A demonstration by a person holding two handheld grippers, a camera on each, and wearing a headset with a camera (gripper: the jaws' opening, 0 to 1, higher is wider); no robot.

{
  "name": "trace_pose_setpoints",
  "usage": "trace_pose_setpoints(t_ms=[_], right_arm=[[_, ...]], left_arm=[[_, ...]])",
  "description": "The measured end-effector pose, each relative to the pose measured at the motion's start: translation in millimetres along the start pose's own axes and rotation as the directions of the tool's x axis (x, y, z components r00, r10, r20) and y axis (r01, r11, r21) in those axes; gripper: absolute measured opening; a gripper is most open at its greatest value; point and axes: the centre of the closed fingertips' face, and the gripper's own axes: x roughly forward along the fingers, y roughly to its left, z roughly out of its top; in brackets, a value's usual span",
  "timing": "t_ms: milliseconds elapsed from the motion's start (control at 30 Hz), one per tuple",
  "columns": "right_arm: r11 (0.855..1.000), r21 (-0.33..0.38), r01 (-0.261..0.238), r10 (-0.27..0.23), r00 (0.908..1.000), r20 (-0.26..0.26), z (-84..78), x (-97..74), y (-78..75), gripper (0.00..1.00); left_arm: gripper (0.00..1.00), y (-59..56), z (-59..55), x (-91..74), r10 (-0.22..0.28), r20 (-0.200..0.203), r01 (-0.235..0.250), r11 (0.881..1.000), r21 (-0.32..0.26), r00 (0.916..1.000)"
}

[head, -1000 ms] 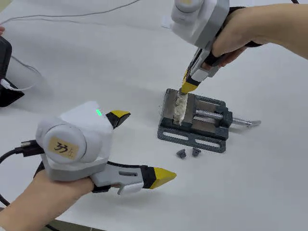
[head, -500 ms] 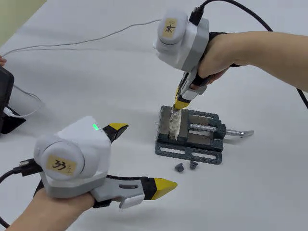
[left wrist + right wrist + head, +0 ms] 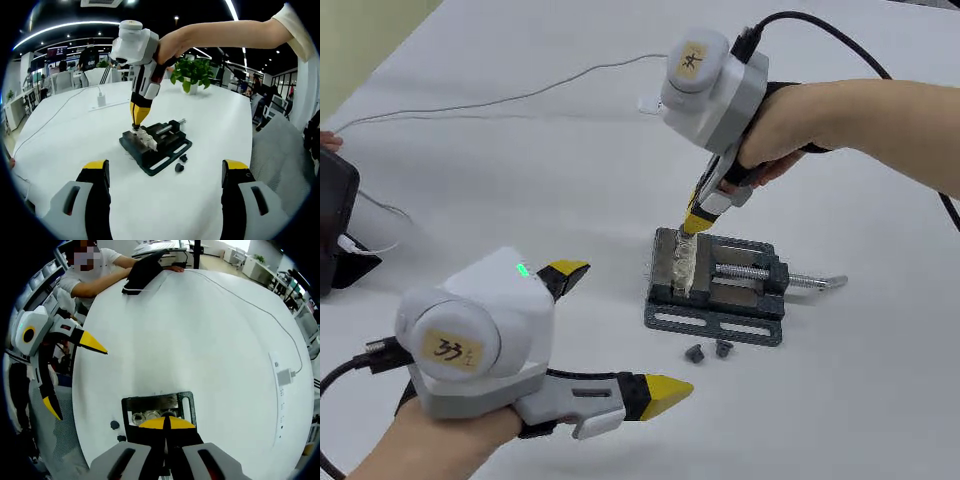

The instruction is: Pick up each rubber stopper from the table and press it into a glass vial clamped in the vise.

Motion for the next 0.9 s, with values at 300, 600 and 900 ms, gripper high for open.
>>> trace_pose_setpoints(t_ms=[300, 600, 900], right_arm=[[0.999, -0.047, 0.017, -0.016, 0.9995, 0.029, 1.1, -0.3, -0.2, 0.0], [0.999, -0.034, -0.014, 0.015, 0.9983, 0.056, 1.5, -3.6, 14.1, 0.03], [1.0, -0.027, 0.004, 0.0, 0.9881, 0.154, -0.5, -10.8, 15.5, 0.3]], left_arm=[[0.92, -0.4, 1.8, 0.4, -0.001, 0.0, 0.001, 1.0, 0.004, 1.0], [0.92, -0.8, 0.4, -0.8, -0.001, -0.004, 0.001, 1.0, 0.006, 1.0], [0.92, -0.4, -0.6, -3.6, 0.0, -0.006, 0.0, 1.0, 0.009, 1.0]])
